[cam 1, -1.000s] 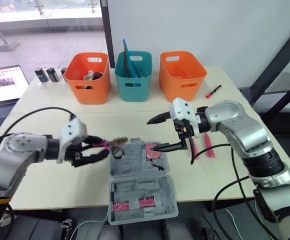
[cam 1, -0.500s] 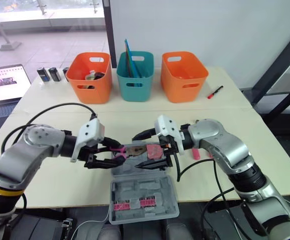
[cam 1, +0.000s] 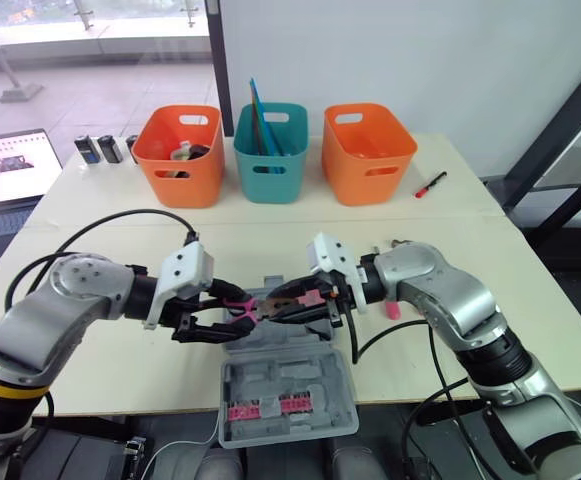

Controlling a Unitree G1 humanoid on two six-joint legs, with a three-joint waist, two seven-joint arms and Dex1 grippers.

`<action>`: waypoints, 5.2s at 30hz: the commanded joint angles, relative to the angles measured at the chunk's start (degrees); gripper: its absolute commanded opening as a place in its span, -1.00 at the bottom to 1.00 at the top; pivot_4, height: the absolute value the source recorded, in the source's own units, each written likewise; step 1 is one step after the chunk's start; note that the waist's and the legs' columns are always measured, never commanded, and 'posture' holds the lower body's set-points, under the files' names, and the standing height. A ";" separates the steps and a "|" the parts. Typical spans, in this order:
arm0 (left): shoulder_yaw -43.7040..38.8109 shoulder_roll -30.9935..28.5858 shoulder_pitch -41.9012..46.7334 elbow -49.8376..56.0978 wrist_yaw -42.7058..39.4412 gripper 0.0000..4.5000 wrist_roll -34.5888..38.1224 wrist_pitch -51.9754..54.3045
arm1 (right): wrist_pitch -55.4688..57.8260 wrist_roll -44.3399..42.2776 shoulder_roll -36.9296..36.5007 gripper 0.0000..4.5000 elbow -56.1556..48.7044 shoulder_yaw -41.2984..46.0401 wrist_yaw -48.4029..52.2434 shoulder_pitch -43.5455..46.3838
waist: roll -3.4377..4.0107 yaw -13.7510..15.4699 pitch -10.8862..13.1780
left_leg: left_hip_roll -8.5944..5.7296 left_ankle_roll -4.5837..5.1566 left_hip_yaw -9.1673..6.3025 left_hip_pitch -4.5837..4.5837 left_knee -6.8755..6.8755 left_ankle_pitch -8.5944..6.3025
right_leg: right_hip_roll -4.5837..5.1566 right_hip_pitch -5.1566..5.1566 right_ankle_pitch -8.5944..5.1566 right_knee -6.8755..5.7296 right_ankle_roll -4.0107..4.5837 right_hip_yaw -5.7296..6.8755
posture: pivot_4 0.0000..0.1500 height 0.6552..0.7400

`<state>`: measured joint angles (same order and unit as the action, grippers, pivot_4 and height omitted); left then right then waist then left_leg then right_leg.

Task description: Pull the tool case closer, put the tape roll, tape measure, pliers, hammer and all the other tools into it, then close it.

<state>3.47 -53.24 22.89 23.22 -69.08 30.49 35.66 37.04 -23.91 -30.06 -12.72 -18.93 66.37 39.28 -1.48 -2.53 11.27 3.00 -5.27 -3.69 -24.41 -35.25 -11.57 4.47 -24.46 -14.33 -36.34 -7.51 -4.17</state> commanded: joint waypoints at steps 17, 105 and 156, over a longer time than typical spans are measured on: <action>-23.25 -2.44 -10.71 1.55 5.61 1.00 9.11 6.80 | -16.93 8.30 -2.80 -0.58 14.73 0.14 4.90 4.70 | 0.00 -0.23 0.00 | 0.00 0.00 0.01 0.01 0.01 0.00 | -0.01 0.00 0.07 0.00 -0.13 -0.01 | 1.00 0.87; -23.30 6.42 -40.68 4.81 15.65 1.00 -3.89 -8.89 | -29.18 19.97 19.18 -0.98 43.32 -0.58 -2.73 0.74 | -0.05 -1.96 -0.35 | 0.04 -0.06 0.08 1.76 0.48 -0.03 | 0.01 1.44 -0.08 0.21 0.17 -0.11 | 1.00 0.87; 3.90 21.81 -12.96 -28.09 10.87 -0.97 -19.14 -22.43 | -48.30 29.91 1.13 -1.00 43.62 -3.12 5.92 -2.39 | 0.08 -0.12 -0.22 | -0.02 -0.03 0.07 1.08 0.14 -0.01 | 0.00 1.04 -0.06 0.14 0.07 -0.09 | 1.00 0.87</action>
<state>5.17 -33.29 8.06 -5.91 -58.04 11.20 14.48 -10.82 6.28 -31.23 30.17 -23.15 74.99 34.44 -1.40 -2.65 11.06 2.98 -5.30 -3.62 -23.31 -35.11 -11.58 4.47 -23.40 -14.39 -36.20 -7.45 -4.26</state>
